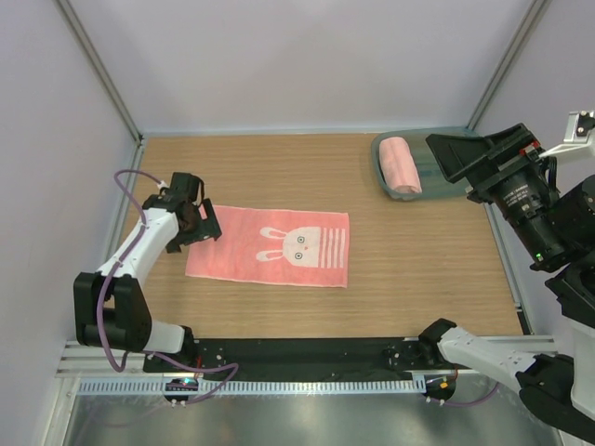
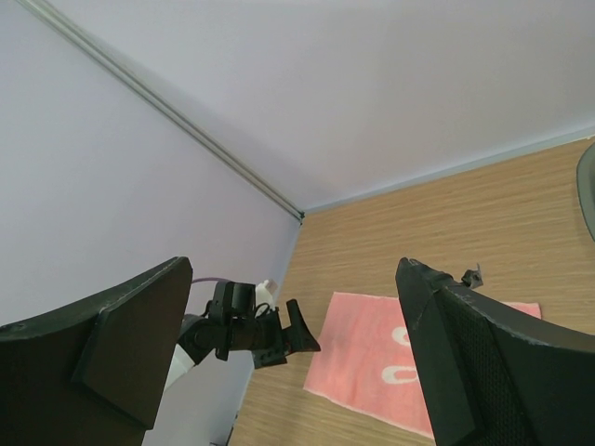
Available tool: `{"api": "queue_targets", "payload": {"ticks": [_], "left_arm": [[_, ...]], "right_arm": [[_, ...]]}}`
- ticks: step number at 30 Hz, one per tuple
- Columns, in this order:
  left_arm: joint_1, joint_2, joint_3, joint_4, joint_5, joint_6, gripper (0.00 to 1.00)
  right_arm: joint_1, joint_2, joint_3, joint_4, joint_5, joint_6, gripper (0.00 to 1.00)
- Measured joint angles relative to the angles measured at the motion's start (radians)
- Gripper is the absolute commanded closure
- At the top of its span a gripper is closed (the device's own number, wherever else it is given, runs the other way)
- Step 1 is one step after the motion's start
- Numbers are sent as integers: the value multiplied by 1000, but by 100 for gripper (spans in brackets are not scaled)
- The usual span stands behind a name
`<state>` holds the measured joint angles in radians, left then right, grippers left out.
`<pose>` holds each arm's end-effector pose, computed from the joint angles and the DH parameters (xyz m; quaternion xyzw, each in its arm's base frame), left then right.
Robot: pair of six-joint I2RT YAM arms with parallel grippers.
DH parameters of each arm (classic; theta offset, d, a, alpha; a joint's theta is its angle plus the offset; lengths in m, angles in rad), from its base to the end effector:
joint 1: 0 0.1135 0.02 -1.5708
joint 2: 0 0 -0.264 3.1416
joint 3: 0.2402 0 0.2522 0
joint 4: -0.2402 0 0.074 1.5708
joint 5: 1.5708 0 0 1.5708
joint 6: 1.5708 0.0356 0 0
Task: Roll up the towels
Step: Flatten the towel
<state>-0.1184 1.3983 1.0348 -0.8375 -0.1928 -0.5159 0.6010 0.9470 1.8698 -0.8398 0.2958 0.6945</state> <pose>0.2633 -0.0245 0.2410 -0.2105 0.9556 0.0328 0.2034 0.0665 0.0330 0.5683 0.1396 0.6640 0.3596 0.6406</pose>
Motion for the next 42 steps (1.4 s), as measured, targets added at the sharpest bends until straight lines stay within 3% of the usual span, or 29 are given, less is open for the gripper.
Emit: {"api": "queue_targets", "payload": {"ticks": [7, 10, 20, 28, 33, 37, 42], "left_arm": [[10, 0, -5, 10, 19, 0, 0], [16, 0, -10, 13, 35, -3, 0], [52, -39, -17, 34, 98, -18, 0], [73, -105, -27, 38, 136, -18, 0], [92, -125, -31, 40, 157, -18, 0], [101, -134, -35, 40, 164, -18, 0], [107, -137, -39, 41, 179, -23, 0]], "right_arm": [[0, 49, 98, -54, -37, 16, 0], [0, 31, 58, -53, -40, 10, 0], [0, 75, -434, -66, -93, 28, 0], [0, 45, -941, 60, -266, 74, 0], [0, 114, -1014, 179, -304, 82, 17], [0, 278, -1075, 299, -346, 90, 29], [0, 411, -1118, 362, -367, 93, 35]]}}
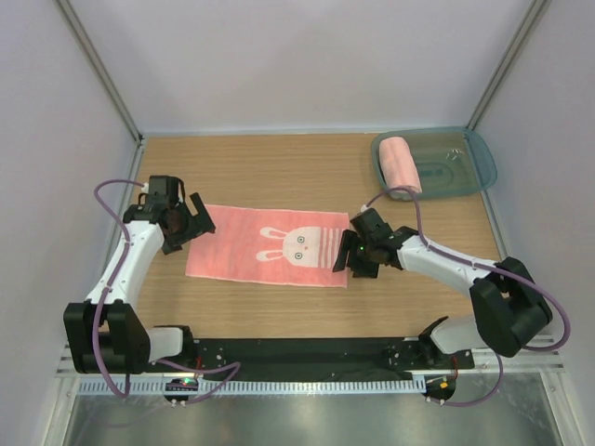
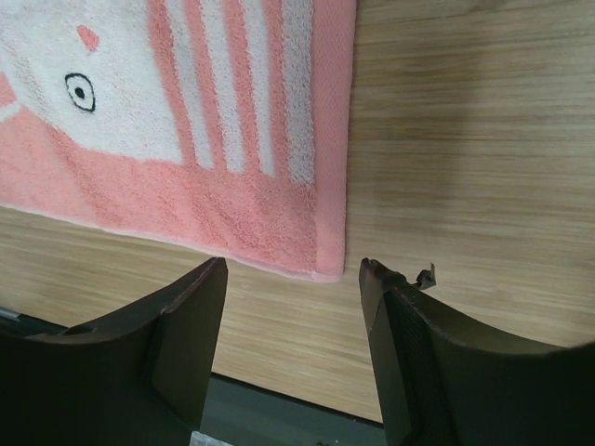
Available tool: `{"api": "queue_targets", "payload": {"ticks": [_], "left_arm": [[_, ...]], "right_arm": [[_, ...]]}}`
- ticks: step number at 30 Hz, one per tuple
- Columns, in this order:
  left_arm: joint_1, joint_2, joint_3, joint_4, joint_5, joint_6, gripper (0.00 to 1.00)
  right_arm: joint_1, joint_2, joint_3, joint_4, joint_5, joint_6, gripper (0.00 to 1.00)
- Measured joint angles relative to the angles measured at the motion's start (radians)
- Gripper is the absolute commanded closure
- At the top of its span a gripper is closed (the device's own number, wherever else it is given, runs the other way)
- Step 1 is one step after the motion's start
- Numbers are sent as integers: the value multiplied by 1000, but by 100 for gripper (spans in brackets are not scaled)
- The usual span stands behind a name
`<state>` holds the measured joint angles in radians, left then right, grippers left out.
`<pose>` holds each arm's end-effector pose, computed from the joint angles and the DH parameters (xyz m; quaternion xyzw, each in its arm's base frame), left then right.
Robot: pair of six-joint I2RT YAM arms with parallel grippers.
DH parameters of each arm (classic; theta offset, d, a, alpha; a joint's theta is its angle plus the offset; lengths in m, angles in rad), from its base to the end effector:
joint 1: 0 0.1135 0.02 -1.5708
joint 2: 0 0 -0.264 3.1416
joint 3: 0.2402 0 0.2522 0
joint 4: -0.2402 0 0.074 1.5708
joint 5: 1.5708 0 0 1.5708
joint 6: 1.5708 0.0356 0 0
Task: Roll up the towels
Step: Flatten the towel
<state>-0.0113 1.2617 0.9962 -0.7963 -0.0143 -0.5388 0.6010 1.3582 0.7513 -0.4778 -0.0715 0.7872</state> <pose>0.2452 -0.0023 0.2629 -0.2540 0.9338 -0.0617 0.2442 0.2055 0.1440 0.1843 0.0816 0.9666 0.1805 0.1627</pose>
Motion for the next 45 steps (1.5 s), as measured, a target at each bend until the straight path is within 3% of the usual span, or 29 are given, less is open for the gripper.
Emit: {"api": "queue_targets", "payload": {"ticks": [18, 28, 35, 37, 38, 39, 40, 41, 42, 45], "left_arm": [[29, -8, 0, 4, 34, -3, 0], [30, -9, -1, 4, 34, -3, 0], [30, -10, -9, 7, 36, -8, 1], [31, -12, -27, 22, 55, -20, 4], [31, -14, -42, 29, 70, -29, 5], [31, -17, -61, 36, 86, -39, 6], [30, -19, -84, 43, 100, -50, 7], [24, -24, -109, 50, 113, -65, 8], [11, -30, -134, 53, 117, -84, 8], [-64, -53, -197, 60, 123, -132, 10]], "right_arm": [[12, 93, -32, 68, -22, 1, 55], [21, 113, -50, 104, -29, -3, 92], [-96, 84, -58, 64, -11, -63, 94], [-163, 58, -61, 23, 23, -96, 89], [-190, 44, -61, 3, 44, -110, 80], [-209, 31, -61, -14, 60, -121, 51], [-220, 18, -61, -32, 72, -126, 35], [-223, 6, -61, -45, 77, -135, 27], [-222, -4, -61, -55, 78, -148, 20], [-221, -20, -59, -81, 78, -163, 17]]}}
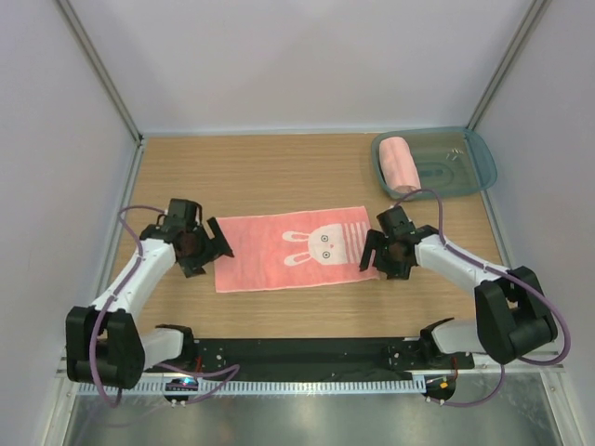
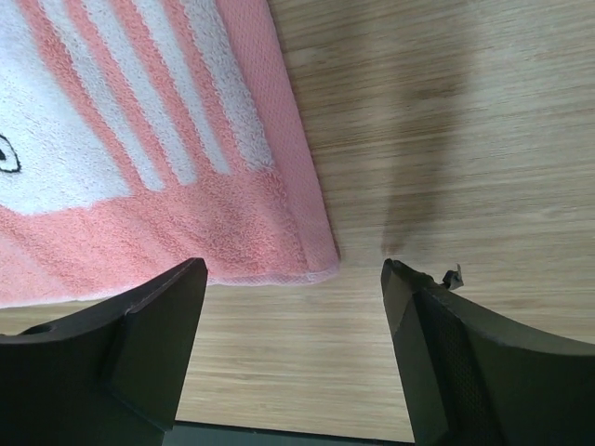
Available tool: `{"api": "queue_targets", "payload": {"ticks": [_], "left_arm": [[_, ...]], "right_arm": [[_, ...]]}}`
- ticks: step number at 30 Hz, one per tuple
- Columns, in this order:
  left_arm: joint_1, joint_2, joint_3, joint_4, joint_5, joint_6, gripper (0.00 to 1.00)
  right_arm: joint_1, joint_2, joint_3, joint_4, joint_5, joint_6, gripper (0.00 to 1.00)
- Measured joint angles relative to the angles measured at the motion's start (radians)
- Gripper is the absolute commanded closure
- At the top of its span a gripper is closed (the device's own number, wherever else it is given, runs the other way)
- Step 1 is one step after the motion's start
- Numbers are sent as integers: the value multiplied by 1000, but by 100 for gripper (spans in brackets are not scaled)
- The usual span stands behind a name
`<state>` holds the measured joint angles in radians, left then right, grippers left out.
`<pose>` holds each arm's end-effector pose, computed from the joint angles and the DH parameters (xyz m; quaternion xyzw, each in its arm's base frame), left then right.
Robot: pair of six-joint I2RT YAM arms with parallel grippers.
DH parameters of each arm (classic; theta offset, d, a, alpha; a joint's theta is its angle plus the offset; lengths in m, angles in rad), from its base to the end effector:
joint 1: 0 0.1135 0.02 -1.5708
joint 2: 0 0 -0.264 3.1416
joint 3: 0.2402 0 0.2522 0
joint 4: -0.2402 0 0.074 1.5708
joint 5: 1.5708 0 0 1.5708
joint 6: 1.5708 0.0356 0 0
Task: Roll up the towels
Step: Flatten the towel
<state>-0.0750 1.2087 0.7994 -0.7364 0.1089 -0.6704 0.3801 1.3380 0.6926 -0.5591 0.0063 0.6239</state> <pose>0.2193 -0.0204 0.2183 -0.2753 0.9365 -0.1262 0.1768 0.2138 0.0852 0.1686 0.1201 0.9759 0.0849 0.1611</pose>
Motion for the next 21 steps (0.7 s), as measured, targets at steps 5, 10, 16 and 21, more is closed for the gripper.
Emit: {"api": "queue_targets", "payload": {"ticks": [5, 10, 16, 21], "left_arm": [[-165, -62, -69, 6, -21, -78, 18], [-234, -160, -124, -26, -126, -162, 21], [-255, -193, -146, -28, -230, -234, 25], [-257, -148, -233, 5, -233, -267, 28]], "right_arm": [[0, -38, 6, -39, 18, -14, 16], [0, -95, 28, -76, 43, -26, 16], [0, -110, 40, -93, 48, -29, 14], [0, -110, 40, -98, 49, -29, 13]]}}
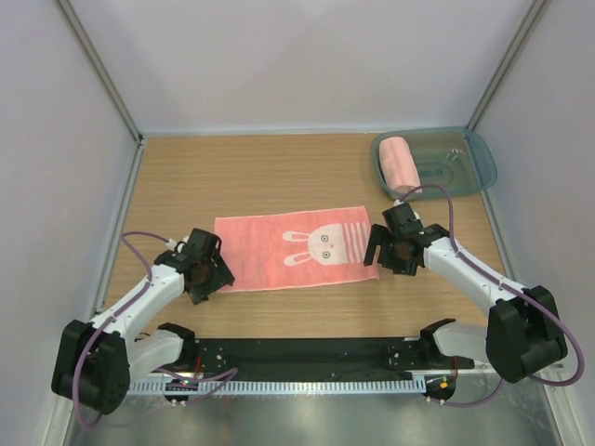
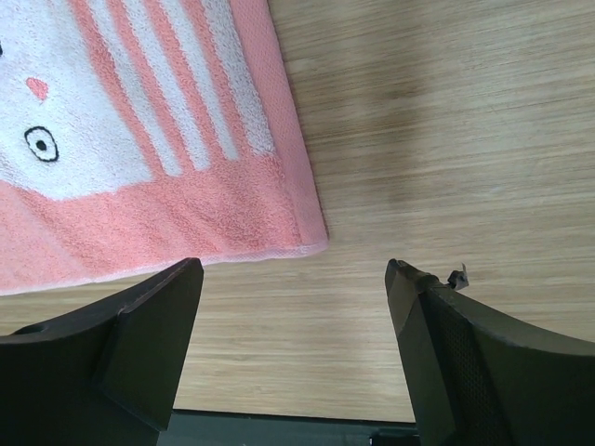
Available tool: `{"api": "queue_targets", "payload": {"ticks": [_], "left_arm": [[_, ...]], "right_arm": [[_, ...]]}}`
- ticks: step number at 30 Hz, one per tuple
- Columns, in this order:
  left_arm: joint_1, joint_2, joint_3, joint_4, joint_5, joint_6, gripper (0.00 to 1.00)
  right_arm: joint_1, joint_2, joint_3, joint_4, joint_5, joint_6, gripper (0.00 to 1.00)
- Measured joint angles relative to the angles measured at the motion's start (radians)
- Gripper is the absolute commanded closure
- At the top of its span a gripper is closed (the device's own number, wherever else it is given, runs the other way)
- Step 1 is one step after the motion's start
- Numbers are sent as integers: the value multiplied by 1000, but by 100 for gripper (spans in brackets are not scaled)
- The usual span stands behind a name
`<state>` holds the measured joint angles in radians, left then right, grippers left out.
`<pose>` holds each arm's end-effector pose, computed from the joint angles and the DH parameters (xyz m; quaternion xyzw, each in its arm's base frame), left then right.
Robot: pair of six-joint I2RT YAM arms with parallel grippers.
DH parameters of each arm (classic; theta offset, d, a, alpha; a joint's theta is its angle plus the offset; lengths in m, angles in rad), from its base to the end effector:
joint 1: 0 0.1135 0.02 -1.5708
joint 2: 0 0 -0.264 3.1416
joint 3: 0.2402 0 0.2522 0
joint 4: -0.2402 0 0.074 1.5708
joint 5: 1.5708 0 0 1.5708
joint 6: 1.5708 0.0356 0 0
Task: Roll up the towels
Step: Flatten the towel
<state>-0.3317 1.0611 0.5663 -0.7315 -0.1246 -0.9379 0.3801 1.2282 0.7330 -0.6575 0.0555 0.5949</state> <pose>0.1642 -0.0519 0.1775 -0.3037 0.9353 -0.0521 0.1741 0.2049 0.0797 0.1984 0.1106 0.9716 0.0732 0.1960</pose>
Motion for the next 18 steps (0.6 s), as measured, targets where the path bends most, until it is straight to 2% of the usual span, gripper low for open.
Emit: {"api": "queue_targets", "payload": {"ticks": [4, 5, 9, 13, 15, 16, 18], "left_arm": [[0, 11, -54, 27, -6, -16, 31], [0, 12, -55, 31, -7, -19, 35], [0, 17, -59, 74, -15, -26, 40], [0, 25, -63, 111, -26, -27, 50], [0, 34, -63, 130, -26, -28, 59], [0, 39, -64, 141, -26, -28, 68], [0, 50, -66, 163, -26, -29, 77]], "right_arm": [[0, 0, 0, 0, -6, 0, 13], [0, 0, 0, 0, -6, 0, 13], [0, 0, 0, -3, -6, -5, 13], [0, 0, 0, -5, -6, -8, 13], [0, 0, 0, -6, -6, -9, 13], [0, 0, 0, -6, -6, -9, 13], [0, 0, 0, -6, -6, -9, 14]]}}
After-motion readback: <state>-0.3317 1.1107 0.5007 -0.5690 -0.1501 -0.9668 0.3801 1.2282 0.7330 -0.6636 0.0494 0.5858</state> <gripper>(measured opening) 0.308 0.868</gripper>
